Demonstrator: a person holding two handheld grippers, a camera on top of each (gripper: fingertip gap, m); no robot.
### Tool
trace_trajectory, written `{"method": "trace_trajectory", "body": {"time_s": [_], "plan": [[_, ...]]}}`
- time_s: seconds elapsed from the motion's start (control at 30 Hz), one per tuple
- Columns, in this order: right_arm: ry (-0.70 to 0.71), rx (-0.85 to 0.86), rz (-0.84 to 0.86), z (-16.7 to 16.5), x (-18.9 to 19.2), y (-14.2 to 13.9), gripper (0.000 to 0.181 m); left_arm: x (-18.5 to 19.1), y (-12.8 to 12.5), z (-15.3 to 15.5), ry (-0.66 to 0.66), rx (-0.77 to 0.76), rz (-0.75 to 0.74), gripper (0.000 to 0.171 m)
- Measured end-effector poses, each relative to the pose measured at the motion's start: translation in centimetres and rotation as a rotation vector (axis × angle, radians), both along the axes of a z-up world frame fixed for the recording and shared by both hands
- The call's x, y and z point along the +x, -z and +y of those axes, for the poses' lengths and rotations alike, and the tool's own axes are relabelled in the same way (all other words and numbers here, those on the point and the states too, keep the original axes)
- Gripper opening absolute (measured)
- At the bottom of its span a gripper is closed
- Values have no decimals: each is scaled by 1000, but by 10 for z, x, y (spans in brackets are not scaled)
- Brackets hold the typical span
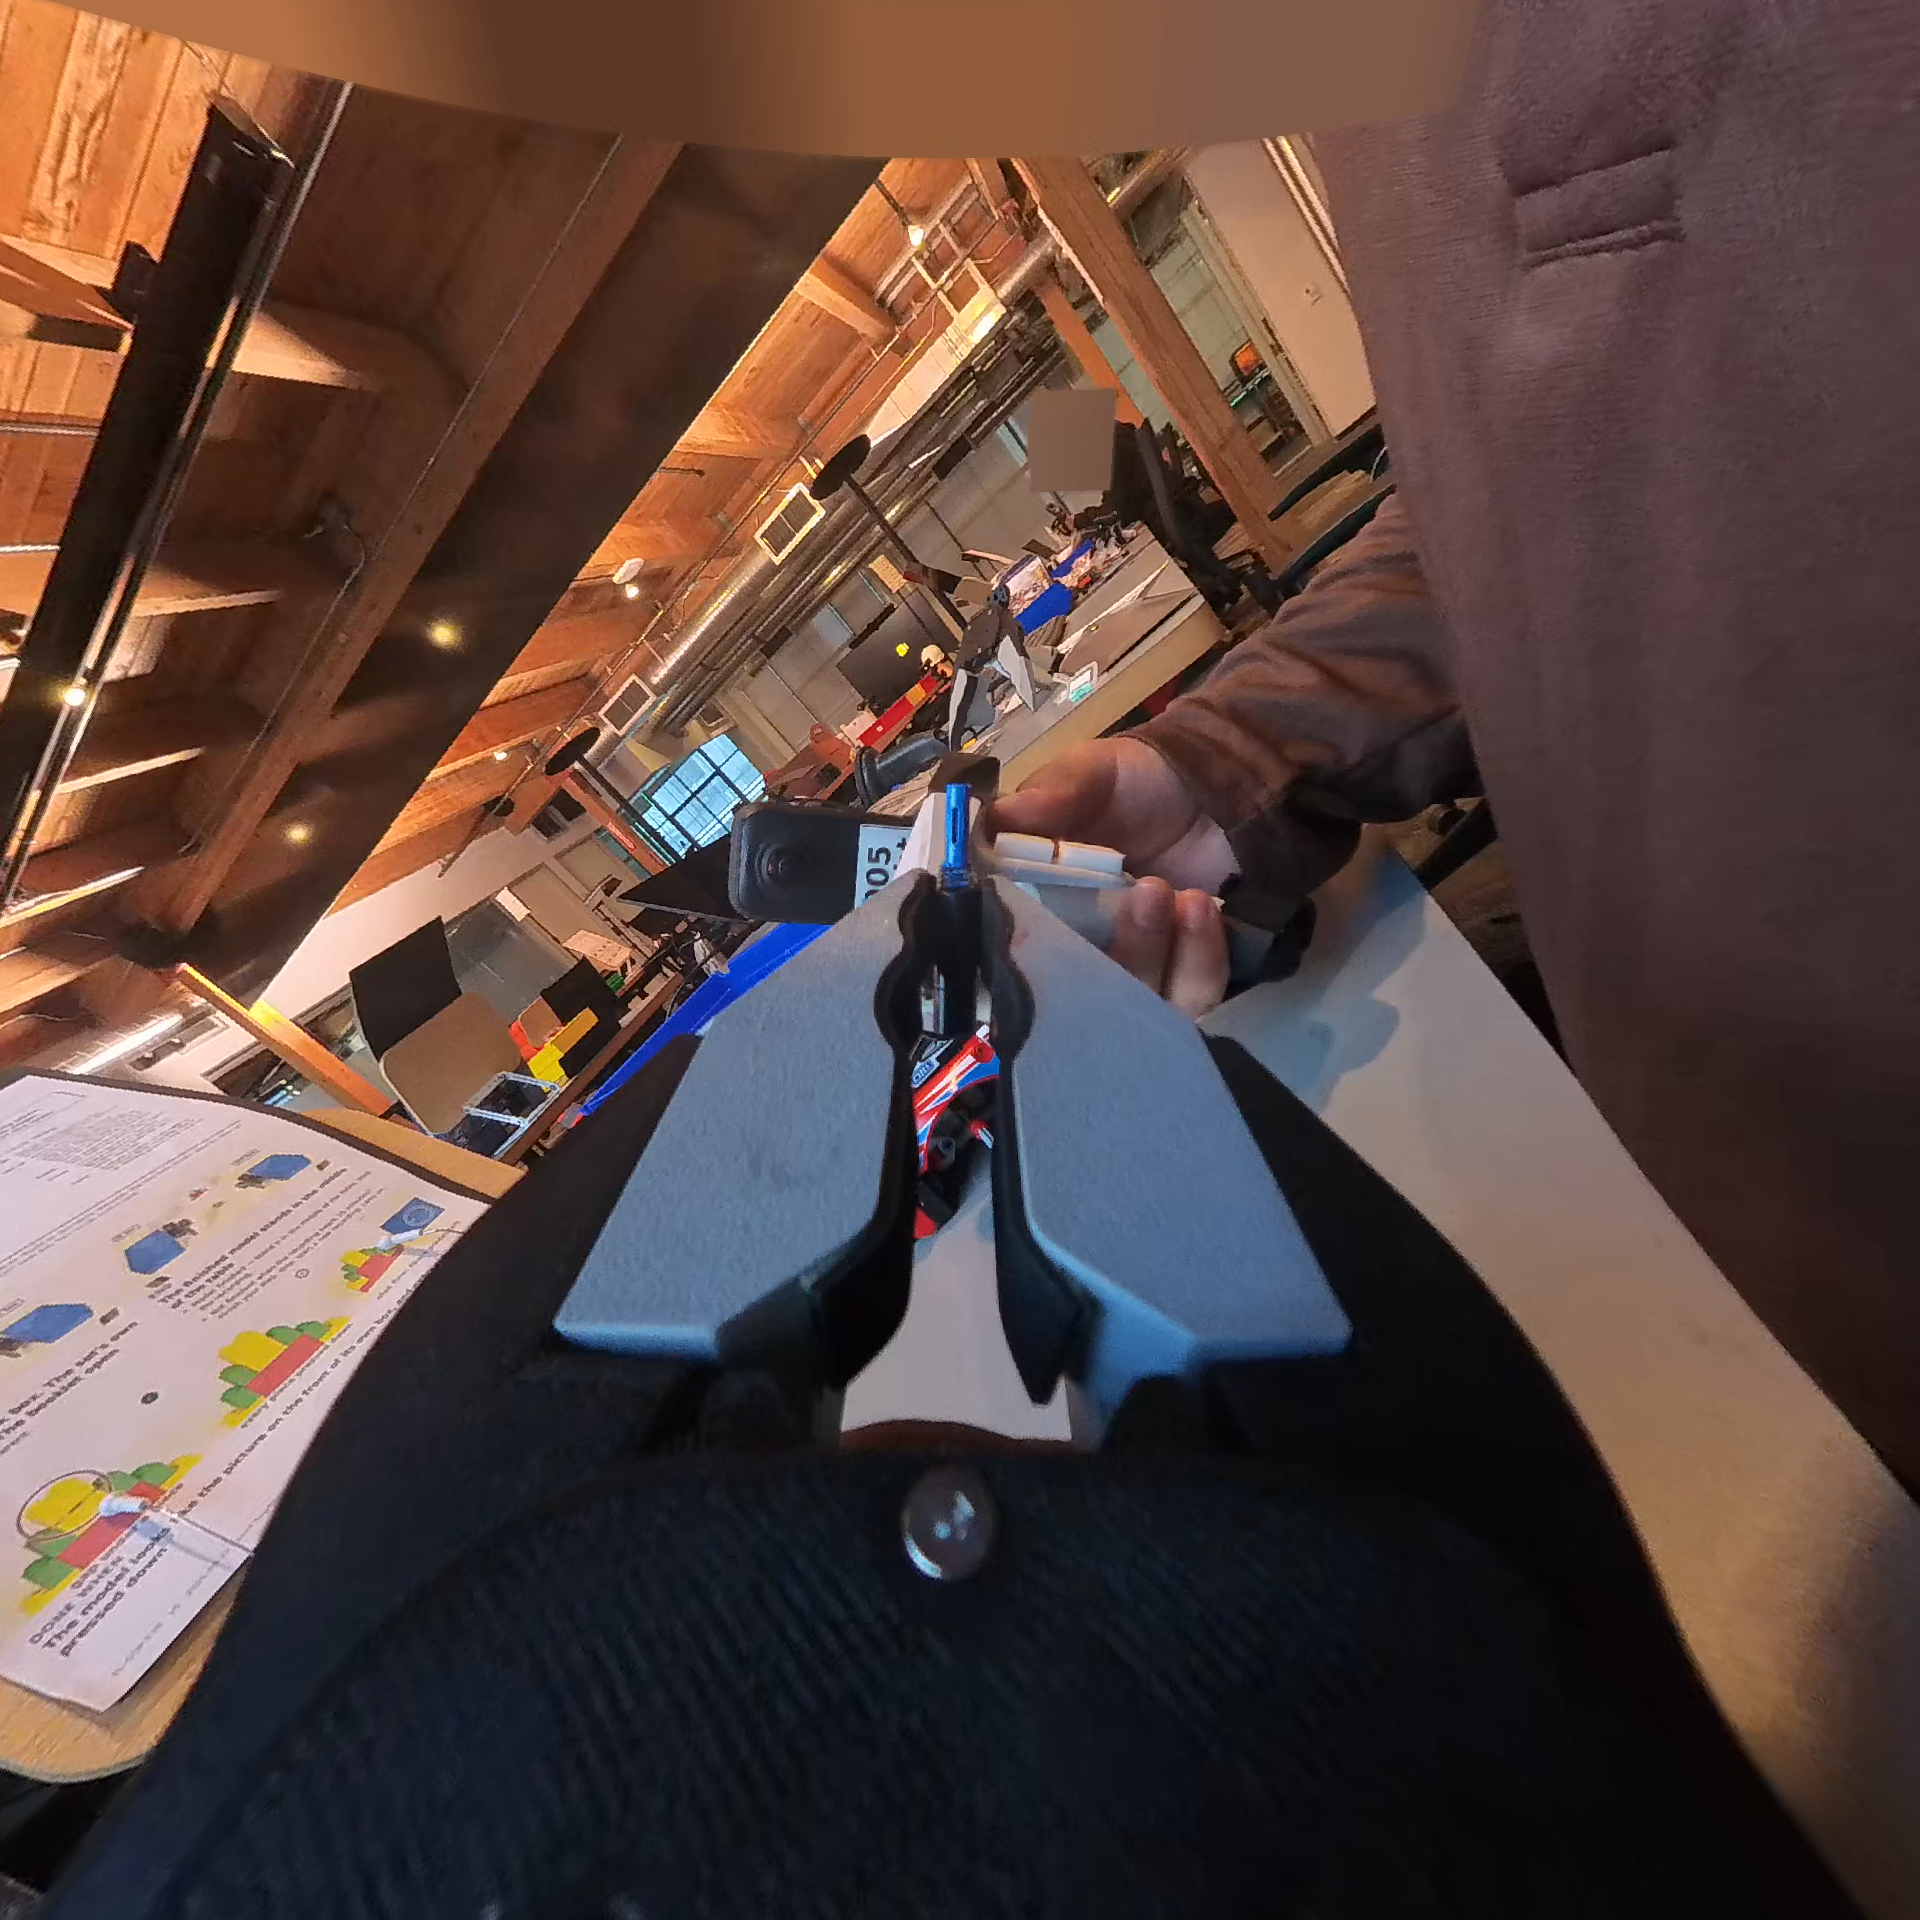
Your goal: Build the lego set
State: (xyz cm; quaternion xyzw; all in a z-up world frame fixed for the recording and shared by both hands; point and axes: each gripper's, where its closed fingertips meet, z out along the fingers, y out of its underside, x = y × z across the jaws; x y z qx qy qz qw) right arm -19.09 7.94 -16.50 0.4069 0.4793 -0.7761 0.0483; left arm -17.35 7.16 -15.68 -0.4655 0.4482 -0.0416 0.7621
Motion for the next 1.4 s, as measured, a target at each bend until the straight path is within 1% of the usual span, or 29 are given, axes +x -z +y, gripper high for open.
{"method": "trace_trajectory", "body": {"time_s": [0.07, 0.1, 0.13, 0.2, 0.3, 0.47, 0.67, 0.77, 0.83, 0.9, 0.97, 1.03, 1.07, 1.2, 1.33, 1.4], "plan": [[-6, 0, -2, 1, 1, 1, 9, 1, 1, 0, 0, -2, 4, 5], [-10, -10, 0, 2, 1, 0, 14, 0, 2, 1, -3, -4, 6, 5], [-15, -33, 5, 3, 2, -2, 15, 0, 3, 2, -11, -6, 8, 5], [-12, -60, 6, 7, 3, -5, 15, 0, 4, 1, -9, -8, 8, 4], [-4, -9, -9, 4, 2, 1, 15, 0, 5, 1, -9, -10, 11, 5], [-33, -1, -3, -4, 3, -1, 14, 3, 8, 2, -6, -14, 23, 5], [-36, -21, -4, -4, 3, 0, 8, 4, 8, 1, -3, -13, 21, 5], [-21, -18, -5, -4, 2, 1, 8, 3, 9, 2, -5, -15, 14, 5], [17, 21, 0, -1, -1, 3, 7, 1, 11, 4, -21, -33, 15, 5], [75, 75, -5, 6, -5, 7, 8, 1, 11, 3, -15, -35, 12, 9], [93, 63, 2, 12, -4, 3, 7, 0, 11, 3, -15, -37, 10, 10], [87, 61, -5, 11, -2, 3, 8, -3, 10, 4, -39, -19, 13, 1], [81, 60, -8, 10, -2, 4, 8, -5, 9, 4, -48, -2, 16, 0], [70, 24, -20, 7, -3, 7, 7, -5, 8, 5, -73, 16, 19, 4], [75, 18, -22, 9, -2, 9, 7, -11, 9, 7, -98, 0, -1, 17], [76, 22, -26, 9, -2, 10, 7, -13, 9, 7, -94, -11, -14, 20]]}}
